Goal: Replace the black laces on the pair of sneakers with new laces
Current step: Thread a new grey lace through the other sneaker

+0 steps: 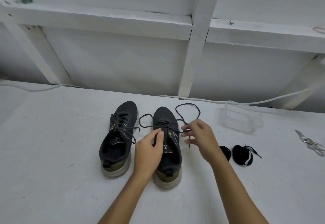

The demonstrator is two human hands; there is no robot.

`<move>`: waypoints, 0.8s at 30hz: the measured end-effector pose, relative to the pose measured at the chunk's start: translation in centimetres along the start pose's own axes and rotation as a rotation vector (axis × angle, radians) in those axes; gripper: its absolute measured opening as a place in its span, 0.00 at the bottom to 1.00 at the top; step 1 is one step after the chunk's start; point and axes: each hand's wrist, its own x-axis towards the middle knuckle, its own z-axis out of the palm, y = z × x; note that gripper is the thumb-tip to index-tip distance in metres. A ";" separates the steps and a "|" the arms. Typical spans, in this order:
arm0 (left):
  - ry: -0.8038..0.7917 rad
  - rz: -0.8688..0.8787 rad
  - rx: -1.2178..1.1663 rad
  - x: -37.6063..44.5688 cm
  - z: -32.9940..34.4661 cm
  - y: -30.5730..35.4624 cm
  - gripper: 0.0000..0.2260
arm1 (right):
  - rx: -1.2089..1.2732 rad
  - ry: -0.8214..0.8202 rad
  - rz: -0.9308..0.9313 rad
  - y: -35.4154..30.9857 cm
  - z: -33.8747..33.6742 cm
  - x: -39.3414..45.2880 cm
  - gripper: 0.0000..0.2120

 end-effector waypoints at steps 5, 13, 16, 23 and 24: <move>-0.035 -0.030 -0.020 0.0 0.2 0.0 0.16 | -0.597 -0.095 -0.306 1.0 2.4 0.7 0.07; -0.018 -0.023 0.070 0.1 0.4 0.1 0.16 | -1.027 -0.083 -0.446 0.3 3.9 2.4 0.08; -0.004 -0.040 0.094 0.2 0.4 0.0 0.16 | -1.027 -0.105 -0.450 0.6 3.7 2.4 0.06; -0.011 -0.073 0.075 0.0 0.2 0.3 0.15 | -0.971 -0.204 -0.423 0.4 2.9 2.6 0.07; -0.011 -0.079 0.077 -0.1 0.2 0.3 0.15 | -0.969 -0.220 -0.425 0.1 3.1 2.5 0.06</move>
